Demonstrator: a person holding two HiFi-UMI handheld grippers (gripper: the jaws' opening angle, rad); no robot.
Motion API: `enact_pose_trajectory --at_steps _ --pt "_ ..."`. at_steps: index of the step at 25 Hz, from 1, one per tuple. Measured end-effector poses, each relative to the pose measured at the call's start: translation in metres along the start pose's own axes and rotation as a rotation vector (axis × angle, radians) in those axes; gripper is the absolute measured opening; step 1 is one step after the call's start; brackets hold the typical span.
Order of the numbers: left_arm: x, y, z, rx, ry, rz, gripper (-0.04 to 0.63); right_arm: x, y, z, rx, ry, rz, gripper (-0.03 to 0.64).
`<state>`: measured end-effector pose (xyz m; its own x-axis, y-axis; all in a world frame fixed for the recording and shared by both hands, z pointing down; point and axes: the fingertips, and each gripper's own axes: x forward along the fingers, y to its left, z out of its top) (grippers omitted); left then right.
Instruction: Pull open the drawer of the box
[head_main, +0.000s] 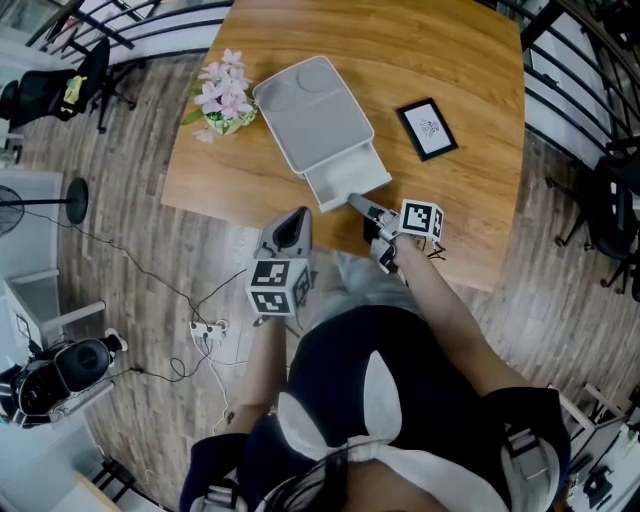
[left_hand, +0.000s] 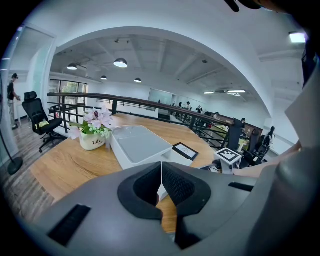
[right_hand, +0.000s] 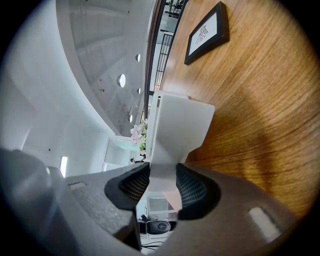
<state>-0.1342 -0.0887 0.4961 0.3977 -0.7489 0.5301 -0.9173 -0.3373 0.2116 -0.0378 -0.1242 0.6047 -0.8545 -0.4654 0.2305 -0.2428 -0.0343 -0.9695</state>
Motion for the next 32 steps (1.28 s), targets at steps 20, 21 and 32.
enact_pose_trajectory --at_steps 20,21,32 --pt "-0.011 -0.025 -0.013 0.000 0.023 0.007 0.020 -0.021 -0.005 -0.011 -0.016 0.015 0.017 0.164" --pt "-0.012 -0.026 -0.013 -0.001 0.023 0.009 0.020 -0.022 -0.006 -0.012 -0.016 0.015 0.016 0.164" --pt "-0.019 -0.035 -0.023 0.001 0.029 0.012 0.021 -0.031 -0.009 -0.021 -0.014 0.013 0.018 0.164"
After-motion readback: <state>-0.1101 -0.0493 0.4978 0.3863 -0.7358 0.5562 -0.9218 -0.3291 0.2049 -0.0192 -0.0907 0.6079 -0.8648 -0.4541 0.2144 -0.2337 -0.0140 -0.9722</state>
